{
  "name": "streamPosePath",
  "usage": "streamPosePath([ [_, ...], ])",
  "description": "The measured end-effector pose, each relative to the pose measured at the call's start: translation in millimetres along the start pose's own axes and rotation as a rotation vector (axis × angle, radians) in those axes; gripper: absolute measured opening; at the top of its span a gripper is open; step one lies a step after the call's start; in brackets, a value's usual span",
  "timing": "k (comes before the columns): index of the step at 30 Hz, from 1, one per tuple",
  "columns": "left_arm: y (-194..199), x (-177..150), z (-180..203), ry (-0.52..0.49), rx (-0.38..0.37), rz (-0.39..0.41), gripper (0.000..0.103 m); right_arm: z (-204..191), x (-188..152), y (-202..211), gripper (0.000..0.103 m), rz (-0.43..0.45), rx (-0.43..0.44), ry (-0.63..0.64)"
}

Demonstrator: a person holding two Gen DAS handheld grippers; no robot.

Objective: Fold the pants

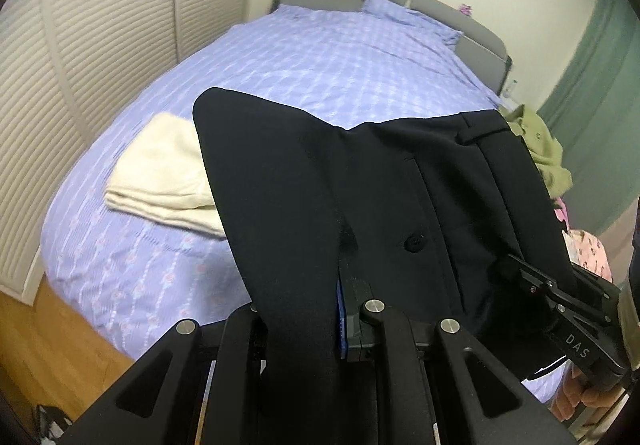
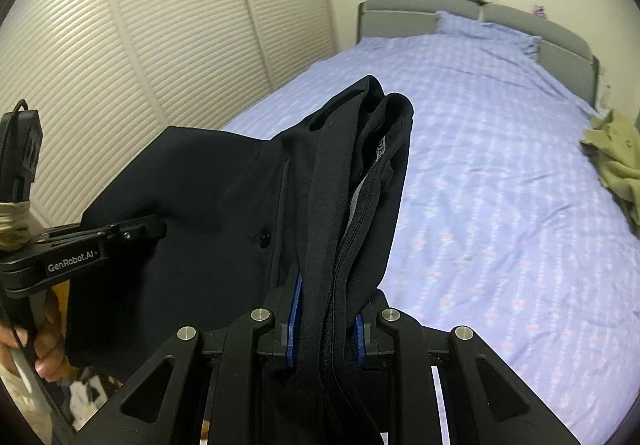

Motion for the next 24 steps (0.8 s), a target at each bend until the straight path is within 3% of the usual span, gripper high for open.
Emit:
streamPosePath([
  [7,-33,56,-101,-0.003,-0.004,-0.082,0.015,-53,39,-80,0.022,-0.051,0.018,-0.064],
  [14,-63,136,-194,-0.117,-0.013,-0.162,0.015,-106,88,-159,0.022,-0.091,0.029,-0.218],
  [18,-85,190,-233,-0.157,-0.037,-0.173,0.015,-117,119,-200,0.022,-0.096,0.057,-0.305],
  [22,-112,237,-248,-0.177,-0.079,-0.175,0.015,-116,147,-240,0.022,-0.081,0.054,-0.339],
  [24,-134,258,-256,-0.182,-0.103,-0.183,0.015,-133,144,-247,0.022,-0.073,0.038,-0.343],
])
Point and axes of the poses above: each gripper's, at about its wrist camera, not at the fingertips, and y roughly against the way its jaws point, z to its right, x to its top, the point moved 2 cm from there along -y, roughly the way its jaws point, and after that the axes turned 13 degrees about y, right-handed, at the moved point
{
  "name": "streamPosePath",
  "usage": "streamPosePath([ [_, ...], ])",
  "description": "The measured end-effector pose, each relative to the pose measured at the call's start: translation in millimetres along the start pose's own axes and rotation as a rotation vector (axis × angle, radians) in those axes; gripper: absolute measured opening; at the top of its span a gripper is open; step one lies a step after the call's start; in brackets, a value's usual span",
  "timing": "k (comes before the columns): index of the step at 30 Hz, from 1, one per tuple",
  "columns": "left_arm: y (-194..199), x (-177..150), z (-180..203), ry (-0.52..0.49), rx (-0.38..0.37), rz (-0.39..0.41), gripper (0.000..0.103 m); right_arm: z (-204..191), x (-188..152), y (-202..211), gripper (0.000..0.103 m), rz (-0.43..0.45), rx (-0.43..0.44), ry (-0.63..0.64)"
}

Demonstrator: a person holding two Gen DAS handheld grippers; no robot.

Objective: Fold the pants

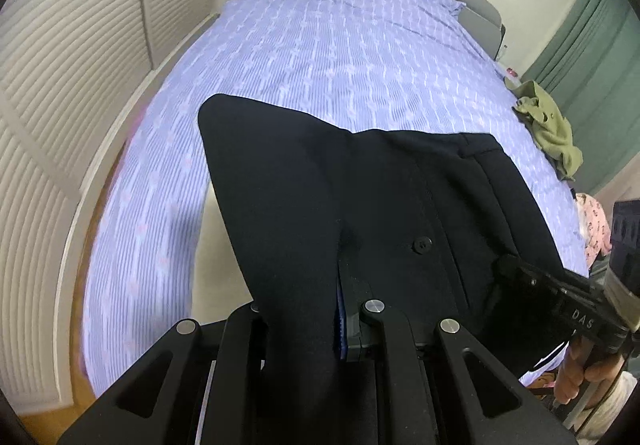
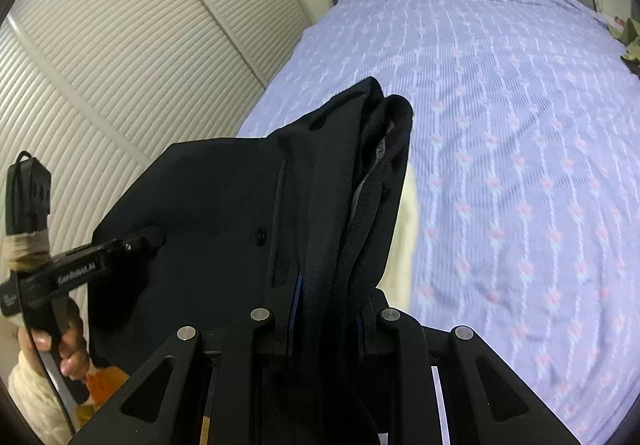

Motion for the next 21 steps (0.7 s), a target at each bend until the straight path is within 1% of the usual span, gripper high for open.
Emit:
streamPosePath([
  [2,-25,24,-9,-0.022,0.001,-0.012,0.015,2,12,-22,0.022,0.0,-0.017,-0.02],
  [3,-32,30,-13,-0.031,0.004,-0.019,0.015,5,18,-36,0.022,-0.008,-0.03,-0.031],
  [5,-57,47,-16,-0.075,0.034,-0.046,0.015,8,21,-53,0.022,-0.021,-0.042,-0.038],
  [6,-69,53,-17,-0.094,0.048,-0.058,0.016,10,23,-67,0.021,-0.034,-0.063,-0.028],
  [8,-94,58,-23,-0.123,0.079,-0.097,0.016,14,25,-81,0.021,-0.052,-0.083,-0.006],
  [10,-121,58,-32,-0.131,0.106,-0.159,0.017,18,18,-100,0.021,-0.095,-0.096,-0.015],
  [12,-139,50,-44,-0.113,0.13,-0.206,0.018,22,9,-113,0.022,-0.135,-0.106,-0.024],
  [14,-147,40,-53,-0.089,0.14,-0.227,0.02,26,-6,-121,0.022,-0.174,-0.092,-0.052],
  [16,-153,31,-63,-0.07,0.163,-0.245,0.03,30,-18,-125,0.023,-0.199,-0.074,-0.072],
  [17,-156,24,-70,-0.055,0.176,-0.256,0.032,33,-23,-127,0.025,-0.212,-0.074,-0.083],
  [18,-159,22,-76,-0.032,0.183,-0.264,0.037,39,-28,-129,0.03,-0.225,-0.077,-0.092],
  [20,-159,14,-83,0.002,0.195,-0.269,0.043,48,-40,-127,0.036,-0.243,-0.088,-0.105],
  [21,-154,10,-84,0.0,0.236,-0.252,0.049,51,-41,-125,0.039,-0.248,-0.094,-0.103],
])
Point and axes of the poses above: each gripper's, at about its wrist camera, not at the fingertips, and y roughly against the way its jaws point, z to its right, x to its top, the point moved 2 cm from there along -y, roughly the way its jaws point, and after that the axes turned 13 degrees about y, right-handed, at the moved point
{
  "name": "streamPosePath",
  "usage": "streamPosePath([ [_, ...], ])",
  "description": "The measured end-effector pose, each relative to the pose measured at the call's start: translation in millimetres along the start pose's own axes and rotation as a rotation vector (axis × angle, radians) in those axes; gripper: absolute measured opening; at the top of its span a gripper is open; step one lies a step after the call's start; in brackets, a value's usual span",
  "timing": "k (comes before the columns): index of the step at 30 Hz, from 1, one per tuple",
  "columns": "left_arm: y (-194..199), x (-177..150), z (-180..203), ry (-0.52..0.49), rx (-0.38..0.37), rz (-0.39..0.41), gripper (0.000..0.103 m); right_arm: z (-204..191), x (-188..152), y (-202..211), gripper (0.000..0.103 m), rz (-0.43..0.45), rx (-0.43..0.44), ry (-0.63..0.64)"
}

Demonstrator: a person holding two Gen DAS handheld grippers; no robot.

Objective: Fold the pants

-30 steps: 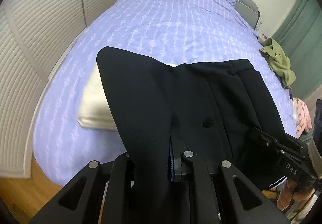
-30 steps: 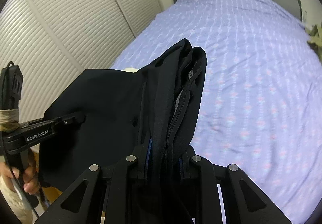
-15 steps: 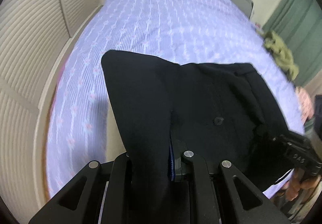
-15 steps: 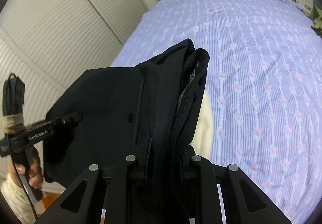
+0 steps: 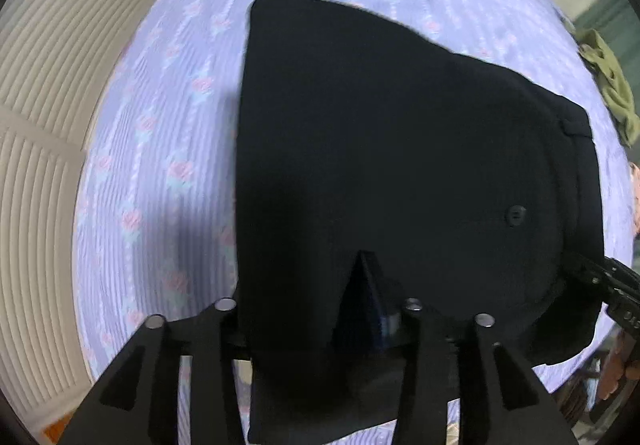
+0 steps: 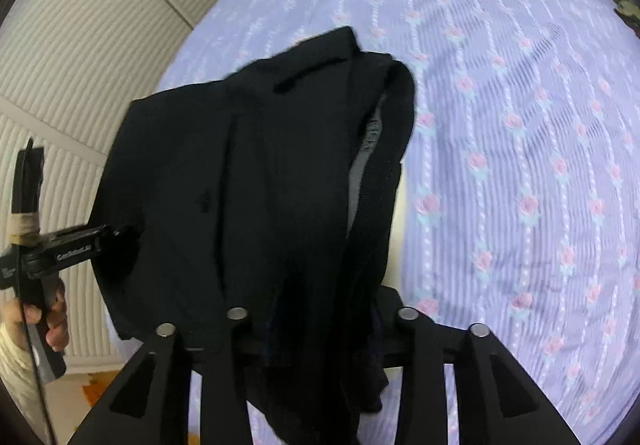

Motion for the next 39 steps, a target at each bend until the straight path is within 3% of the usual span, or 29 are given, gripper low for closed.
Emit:
streamPosePath([
  [2,13,-10,1,-0.035,0.152,0.064,0.052,1,1,4,0.04,-0.003,-0.021,0.008],
  [4,26,-22,0,-0.071,0.266,0.114,0.062,1,3,21,0.043,0.011,-0.09,0.024],
  [5,35,-30,-1,-0.069,0.276,0.127,0.062,3,1,30,0.044,0.027,-0.143,0.039],
  [7,56,-49,0,-0.047,0.252,0.144,0.063,7,-1,49,0.044,0.067,-0.214,0.075],
  [9,81,-70,9,-0.035,0.238,0.196,0.07,4,-7,80,0.047,0.125,-0.226,0.113],
  [10,99,-84,16,-0.029,0.231,0.235,0.074,2,-13,95,0.051,0.151,-0.222,0.129],
  [12,128,-106,29,-0.012,0.201,0.29,0.08,-3,-20,121,0.067,0.204,-0.224,0.162],
  [21,253,-219,125,-0.042,0.062,0.495,0.094,-6,-79,256,0.085,0.364,-0.271,0.216],
  [27,302,-279,174,-0.102,-0.029,0.562,0.099,-1,-131,321,0.086,0.433,-0.297,0.247],
  [39,354,-405,243,-0.142,-0.086,0.688,0.102,42,-253,411,0.086,0.526,-0.321,0.182],
])
Point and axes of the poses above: each gripper's, at about its wrist camera, not at the fingertips, and y roughly against the way its jaws point, z to its right, x to its top, the point moved 2 cm from there along -y, roughly the way its jaws point, and after that the axes turned 13 degrees about y, right-handed, at the moved point
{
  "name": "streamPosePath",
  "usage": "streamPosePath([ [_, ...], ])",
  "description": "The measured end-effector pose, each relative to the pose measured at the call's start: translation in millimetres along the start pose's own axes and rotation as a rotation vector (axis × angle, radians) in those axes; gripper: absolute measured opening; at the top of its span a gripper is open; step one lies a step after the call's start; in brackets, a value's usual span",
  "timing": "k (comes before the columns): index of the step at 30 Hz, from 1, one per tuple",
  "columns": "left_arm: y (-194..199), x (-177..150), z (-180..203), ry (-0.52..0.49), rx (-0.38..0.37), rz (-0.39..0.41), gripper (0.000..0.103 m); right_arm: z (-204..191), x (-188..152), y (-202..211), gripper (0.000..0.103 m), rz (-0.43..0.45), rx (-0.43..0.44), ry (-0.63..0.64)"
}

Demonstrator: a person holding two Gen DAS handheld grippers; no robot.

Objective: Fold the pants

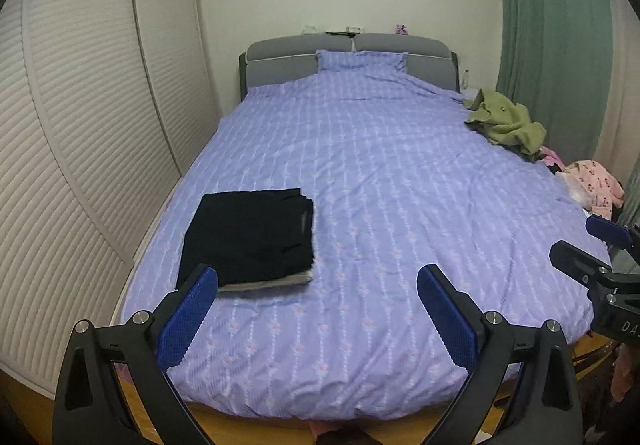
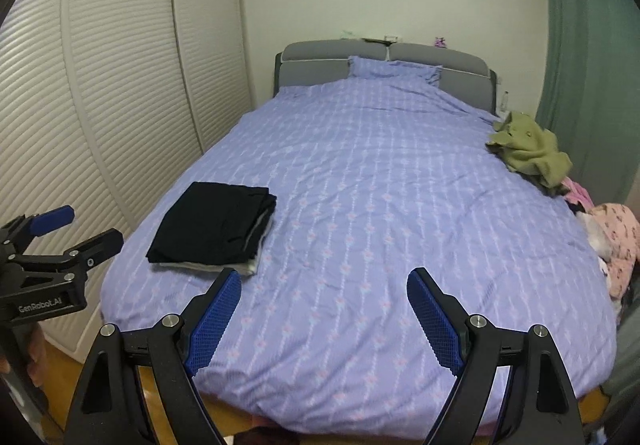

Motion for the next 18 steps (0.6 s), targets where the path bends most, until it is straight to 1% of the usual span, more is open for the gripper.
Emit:
streamPosePath([
  [2,16,-13,12,0.0,-0.006,0.011,0.102,8,-14,22,0.086,0.014,0.005,-0.013],
  [5,40,-27,28,0.006,-0.013,0.018,0.102,18,-30,53,0.086,0.028,-0.01,-0.005],
  [8,64,-38,41,0.014,-0.024,0.038,0.103,24,-44,79,0.086,0.037,-0.025,-0.001],
  [11,82,-46,53,0.011,-0.038,0.039,0.103,32,-56,105,0.086,0.046,-0.036,-0.011],
  [14,100,-53,64,-0.014,-0.037,0.053,0.103,37,-63,121,0.086,0.052,-0.035,-0.028],
  [18,118,-59,70,-0.017,-0.047,0.059,0.103,41,-70,136,0.086,0.065,-0.042,-0.039],
])
Point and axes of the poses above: each gripper's, at about its wrist camera, not at the fingertips, and y roughly against the way its jaws point, z to its right, x to its top, the point moved 2 cm from there along -y, roughly the way its jaws point, and after that the axes turned 13 degrees about y, right-handed, at the moved point
